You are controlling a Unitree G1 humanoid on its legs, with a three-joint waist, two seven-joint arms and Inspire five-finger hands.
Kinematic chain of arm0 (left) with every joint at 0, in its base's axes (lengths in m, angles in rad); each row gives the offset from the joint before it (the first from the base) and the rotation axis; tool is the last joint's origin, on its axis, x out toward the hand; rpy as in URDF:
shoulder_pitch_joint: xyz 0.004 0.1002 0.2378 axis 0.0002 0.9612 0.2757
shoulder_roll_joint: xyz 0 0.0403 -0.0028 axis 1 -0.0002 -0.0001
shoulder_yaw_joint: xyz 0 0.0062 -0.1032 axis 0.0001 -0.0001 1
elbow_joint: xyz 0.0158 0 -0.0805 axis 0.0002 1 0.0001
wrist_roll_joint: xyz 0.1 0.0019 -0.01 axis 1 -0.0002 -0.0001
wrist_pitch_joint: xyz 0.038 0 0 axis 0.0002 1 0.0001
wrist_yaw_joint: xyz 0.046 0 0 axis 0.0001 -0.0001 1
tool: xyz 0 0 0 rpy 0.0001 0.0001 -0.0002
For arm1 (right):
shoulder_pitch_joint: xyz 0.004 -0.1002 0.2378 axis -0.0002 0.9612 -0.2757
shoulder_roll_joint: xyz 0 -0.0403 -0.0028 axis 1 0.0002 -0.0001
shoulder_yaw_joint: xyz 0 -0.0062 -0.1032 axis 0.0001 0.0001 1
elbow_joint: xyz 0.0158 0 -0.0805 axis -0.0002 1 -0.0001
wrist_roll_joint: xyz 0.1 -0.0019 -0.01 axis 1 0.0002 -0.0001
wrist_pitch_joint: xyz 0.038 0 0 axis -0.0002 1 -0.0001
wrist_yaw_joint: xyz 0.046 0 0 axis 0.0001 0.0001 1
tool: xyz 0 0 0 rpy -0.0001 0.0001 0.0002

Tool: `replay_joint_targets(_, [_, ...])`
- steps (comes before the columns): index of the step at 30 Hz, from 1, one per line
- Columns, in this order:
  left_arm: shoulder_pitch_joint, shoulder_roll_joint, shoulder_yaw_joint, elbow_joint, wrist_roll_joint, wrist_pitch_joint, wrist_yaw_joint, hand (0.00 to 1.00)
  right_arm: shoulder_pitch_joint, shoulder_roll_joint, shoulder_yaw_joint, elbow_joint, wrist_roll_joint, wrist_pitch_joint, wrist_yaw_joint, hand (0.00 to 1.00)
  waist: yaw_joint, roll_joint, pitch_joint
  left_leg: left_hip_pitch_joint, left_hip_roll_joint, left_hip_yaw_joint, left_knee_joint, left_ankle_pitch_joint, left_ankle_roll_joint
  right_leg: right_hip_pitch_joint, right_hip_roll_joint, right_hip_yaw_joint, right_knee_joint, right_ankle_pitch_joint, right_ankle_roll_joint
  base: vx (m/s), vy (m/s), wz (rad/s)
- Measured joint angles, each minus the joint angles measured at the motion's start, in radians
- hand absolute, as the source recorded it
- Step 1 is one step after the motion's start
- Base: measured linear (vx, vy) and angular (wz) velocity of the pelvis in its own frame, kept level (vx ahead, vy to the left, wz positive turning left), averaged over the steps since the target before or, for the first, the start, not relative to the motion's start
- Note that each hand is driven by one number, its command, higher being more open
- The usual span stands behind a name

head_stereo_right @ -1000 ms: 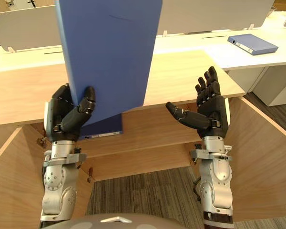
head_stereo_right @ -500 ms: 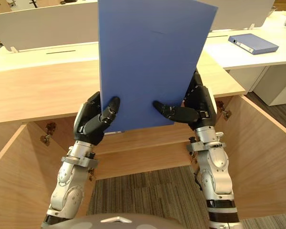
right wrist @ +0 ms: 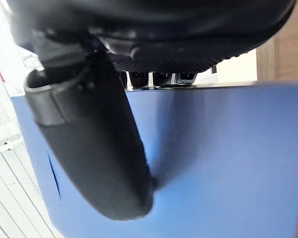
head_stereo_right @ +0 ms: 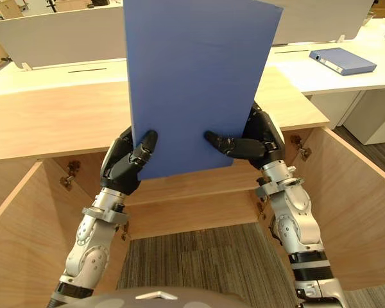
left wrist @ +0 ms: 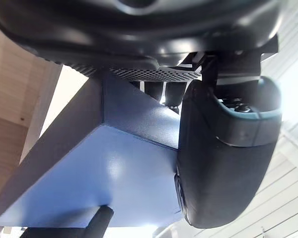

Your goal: Walk over to the cabinet, pick up the folder, carry it to the office cabinet, place the folder inside the office cabinet, then close the office cabinet door

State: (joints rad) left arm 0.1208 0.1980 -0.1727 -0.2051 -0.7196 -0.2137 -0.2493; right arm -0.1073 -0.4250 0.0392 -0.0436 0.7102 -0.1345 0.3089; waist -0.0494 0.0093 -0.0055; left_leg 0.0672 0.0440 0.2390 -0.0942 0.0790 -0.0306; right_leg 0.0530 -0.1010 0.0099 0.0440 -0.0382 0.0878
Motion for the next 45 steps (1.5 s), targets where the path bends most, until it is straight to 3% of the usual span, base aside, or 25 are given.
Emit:
replay_joint_targets(5, [0.000, 0.007, 0.006, 0.017, -0.008, -0.002, 0.000, 1.00, -0.001, 0.010, 0.011, 0.010, 0.035, 0.002, 0.008, 0.00, 0.001, -0.005, -0.005, 0.000, 0.001, -0.001, 0.000, 0.005, -0.002, 0.001, 0.001, 0.000, -0.001, 0.005, -0.002, -0.01, 0.001, 0.00])
replay_joint_targets(14, [0.000, -0.049, 0.040, 0.021, 0.193, -0.004, 0.047, 1.00, -0.004, 0.123, -0.017, 0.003, -0.077, -0.004, -0.021, 0.00, 0.012, -0.010, -0.007, 0.001, 0.001, -0.003, -0.001, 0.014, 0.002, 0.001, 0.000, -0.004, -0.008, 0.011, -0.003, -0.04, 0.004, 0.00])
replay_joint_targets(27, [0.036, -0.185, 0.207, -0.049, 0.431, -0.073, 0.257, 1.00, 0.061, 0.281, -0.021, -0.106, -0.169, -0.004, -0.072, 0.00, 0.024, -0.019, -0.005, -0.005, 0.000, -0.037, -0.001, 0.015, 0.001, 0.024, -0.001, -0.039, -0.026, 0.013, -0.002, 0.01, -0.005, 0.07])
replay_joint_targets(31, [0.093, -0.219, 0.269, -0.071, 0.457, -0.090, 0.304, 1.00, 0.108, 0.311, -0.031, -0.162, -0.211, -0.004, -0.083, 0.00, 0.023, -0.023, -0.002, -0.005, 0.000, -0.046, -0.001, 0.014, 0.000, 0.028, -0.002, -0.048, -0.026, 0.009, -0.003, -0.01, 0.000, 0.06])
replay_joint_targets(35, [0.149, -0.248, 0.336, -0.055, 0.459, -0.089, 0.356, 1.00, 0.135, 0.343, -0.068, -0.199, -0.282, -0.005, -0.112, 0.00, 0.025, -0.031, 0.006, -0.007, 0.000, -0.060, -0.001, 0.014, -0.001, 0.034, -0.002, -0.066, -0.025, 0.002, -0.004, -0.02, -0.007, 0.13])
replay_joint_targets(38, [0.203, -0.254, 0.407, 0.035, 0.459, -0.076, 0.399, 1.00, 0.173, 0.380, -0.111, -0.266, -0.350, -0.037, -0.164, 0.00, 0.027, -0.032, 0.009, -0.012, -0.001, -0.066, -0.001, 0.011, -0.004, 0.034, -0.003, -0.072, -0.027, -0.001, -0.004, 0.02, -0.001, 0.05])
replay_joint_targets(45, [0.252, -0.264, 0.410, 0.180, 0.520, -0.026, 0.409, 1.00, 0.194, 0.390, -0.126, -0.298, -0.477, -0.065, -0.231, 0.00, 0.033, -0.041, 0.015, -0.019, -0.002, -0.083, -0.001, 0.011, -0.004, 0.036, -0.003, -0.089, -0.029, -0.007, -0.006, 0.01, -0.004, 0.07])
